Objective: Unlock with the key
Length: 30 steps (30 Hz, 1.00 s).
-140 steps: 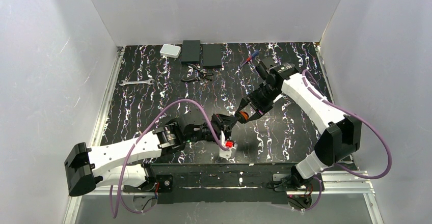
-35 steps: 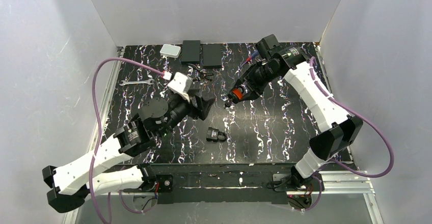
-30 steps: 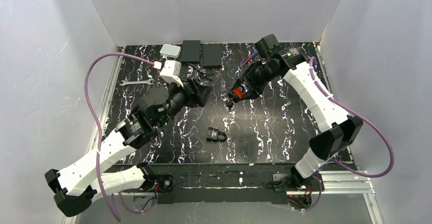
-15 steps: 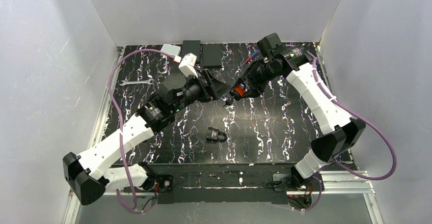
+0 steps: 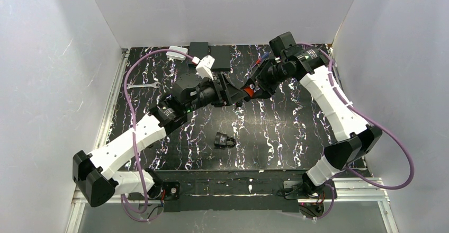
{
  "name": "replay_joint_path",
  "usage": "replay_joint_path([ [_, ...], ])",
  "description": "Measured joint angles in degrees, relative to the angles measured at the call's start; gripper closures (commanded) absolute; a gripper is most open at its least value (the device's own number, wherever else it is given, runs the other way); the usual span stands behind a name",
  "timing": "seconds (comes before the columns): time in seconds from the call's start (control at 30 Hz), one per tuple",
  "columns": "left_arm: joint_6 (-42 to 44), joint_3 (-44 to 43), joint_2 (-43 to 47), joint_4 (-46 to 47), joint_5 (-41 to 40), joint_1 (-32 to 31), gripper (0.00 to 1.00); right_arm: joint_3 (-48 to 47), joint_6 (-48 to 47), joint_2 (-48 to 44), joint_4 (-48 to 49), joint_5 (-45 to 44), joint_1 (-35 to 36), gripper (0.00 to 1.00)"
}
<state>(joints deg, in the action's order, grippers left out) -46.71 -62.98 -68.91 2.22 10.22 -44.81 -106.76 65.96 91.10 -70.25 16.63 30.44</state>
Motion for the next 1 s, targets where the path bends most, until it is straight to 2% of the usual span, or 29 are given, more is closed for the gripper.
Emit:
replay_joint_path([
  [0.17, -0.11, -1.15, -2.18, 0.47, -0.19, 0.04, 0.43, 0.04, 0.02, -1.05, 0.81, 0.04, 0.00, 0.99],
  [0.43, -0.61, -4.40, -7.13, 1.01, -0.39, 0.04, 0.57, 0.07, 0.02, -2.27, 1.90, 0.23, 0.00, 0.99],
  [0.5, -0.81, -4.85, -7.94, 1.07, -0.31, 0.04, 0.66, 0.23, 0.02, -2.27, 2.09, -0.02, -0.01, 0.99],
  [0.53, -0.96, -5.17, -8.39, 1.20, -0.32, 0.02, 0.74, 0.41, 0.02, -2.27, 2.31, -0.02, -0.07, 0.99],
  [0.6, -1.46, -5.60, -8.94, 1.73, -0.17, -0.01, 1.00, 0.61, 0.02, -2.25, 2.79, -0.27, -0.27, 0.99],
  [0.73, -2.69, -6.33, -9.50, 1.82, -0.55, 0.04, 1.00, 0.82, -0.20, -2.32, 4.39, -0.65, -0.46, 0.98],
  [0.9, -4.54, -6.40, -9.68, 1.85, -2.07, 0.06, 1.00, 1.68, -0.32, -2.73, 5.86, -1.44, -0.48, 0.36],
  [0.93, -4.95, -6.38, -9.68, 1.93, -2.34, 0.04, 1.00, 1.68, -0.40, -2.80, 6.05, -1.59, -0.48, 0.27],
  [1.0, -6.41, -6.38, -9.66, 2.06, -2.93, 0.06, 1.00, 1.68, -0.94, -3.21, 7.42, -1.95, -0.44, 0.15],
])
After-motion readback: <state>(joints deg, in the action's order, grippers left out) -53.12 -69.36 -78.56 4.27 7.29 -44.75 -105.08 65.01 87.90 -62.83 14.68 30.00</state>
